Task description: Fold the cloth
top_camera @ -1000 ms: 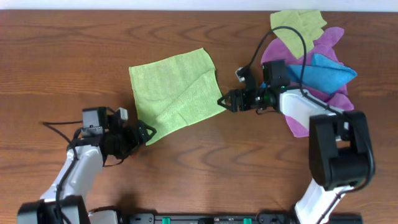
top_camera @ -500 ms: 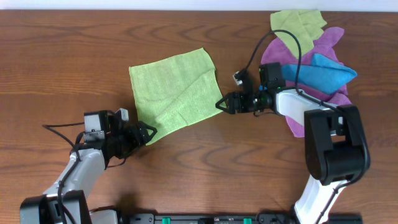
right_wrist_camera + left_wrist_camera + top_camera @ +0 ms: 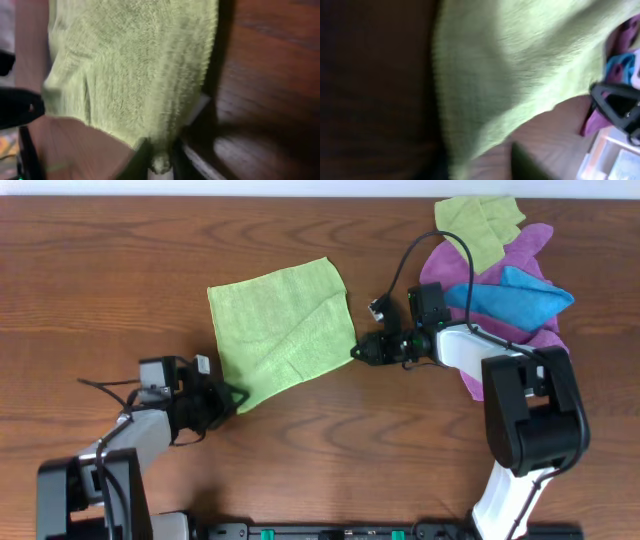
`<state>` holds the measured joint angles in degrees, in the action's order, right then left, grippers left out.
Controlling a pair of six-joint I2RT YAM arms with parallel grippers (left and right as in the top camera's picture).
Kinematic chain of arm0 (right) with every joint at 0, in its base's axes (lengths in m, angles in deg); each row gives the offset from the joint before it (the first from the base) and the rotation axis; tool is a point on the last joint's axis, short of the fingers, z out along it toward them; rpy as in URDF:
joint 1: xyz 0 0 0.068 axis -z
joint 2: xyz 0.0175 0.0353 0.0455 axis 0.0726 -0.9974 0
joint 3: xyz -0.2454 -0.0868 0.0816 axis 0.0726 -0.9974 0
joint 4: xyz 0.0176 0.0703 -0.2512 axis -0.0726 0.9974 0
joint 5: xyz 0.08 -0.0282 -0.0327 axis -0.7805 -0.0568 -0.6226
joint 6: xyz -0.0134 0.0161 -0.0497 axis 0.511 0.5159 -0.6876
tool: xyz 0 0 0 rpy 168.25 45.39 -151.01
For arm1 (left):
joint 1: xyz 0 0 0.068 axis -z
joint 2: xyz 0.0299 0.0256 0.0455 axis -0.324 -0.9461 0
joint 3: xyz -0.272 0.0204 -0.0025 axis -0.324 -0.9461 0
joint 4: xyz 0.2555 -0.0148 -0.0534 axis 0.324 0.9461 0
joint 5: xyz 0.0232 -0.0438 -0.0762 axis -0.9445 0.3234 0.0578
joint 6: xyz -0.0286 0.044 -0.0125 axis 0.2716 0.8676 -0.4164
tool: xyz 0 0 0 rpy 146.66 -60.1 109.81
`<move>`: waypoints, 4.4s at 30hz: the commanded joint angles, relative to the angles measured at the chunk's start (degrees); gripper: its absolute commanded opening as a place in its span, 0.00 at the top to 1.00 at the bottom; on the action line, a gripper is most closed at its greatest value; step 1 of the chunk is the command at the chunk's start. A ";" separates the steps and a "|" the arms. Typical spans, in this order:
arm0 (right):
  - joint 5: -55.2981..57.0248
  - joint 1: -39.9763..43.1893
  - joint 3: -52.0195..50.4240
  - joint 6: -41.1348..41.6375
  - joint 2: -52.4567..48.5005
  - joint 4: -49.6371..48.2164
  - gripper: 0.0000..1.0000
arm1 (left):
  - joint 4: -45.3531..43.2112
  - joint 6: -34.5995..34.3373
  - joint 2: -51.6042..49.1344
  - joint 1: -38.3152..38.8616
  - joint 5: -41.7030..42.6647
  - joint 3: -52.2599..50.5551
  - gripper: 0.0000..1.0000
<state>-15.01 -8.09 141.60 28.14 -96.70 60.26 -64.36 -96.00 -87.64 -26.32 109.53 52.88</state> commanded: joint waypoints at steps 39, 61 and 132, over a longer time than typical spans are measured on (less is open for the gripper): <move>10.60 -8.00 -0.02 3.93 28.13 18.67 0.99 | 20.85 -5.68 38.18 -0.02 -4.92 -0.20 0.94; 20.17 -12.81 -0.02 7.50 21.49 5.79 0.98 | 21.55 -10.27 38.18 -0.02 -21.05 -0.20 0.94; 26.75 -11.76 5.55 13.73 5.40 -15.19 0.98 | 8.85 7.98 -9.14 -0.07 -23.47 27.93 0.94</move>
<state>11.06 -20.35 144.99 41.15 -88.98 44.92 -55.77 -89.48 -94.55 -26.26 86.89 79.21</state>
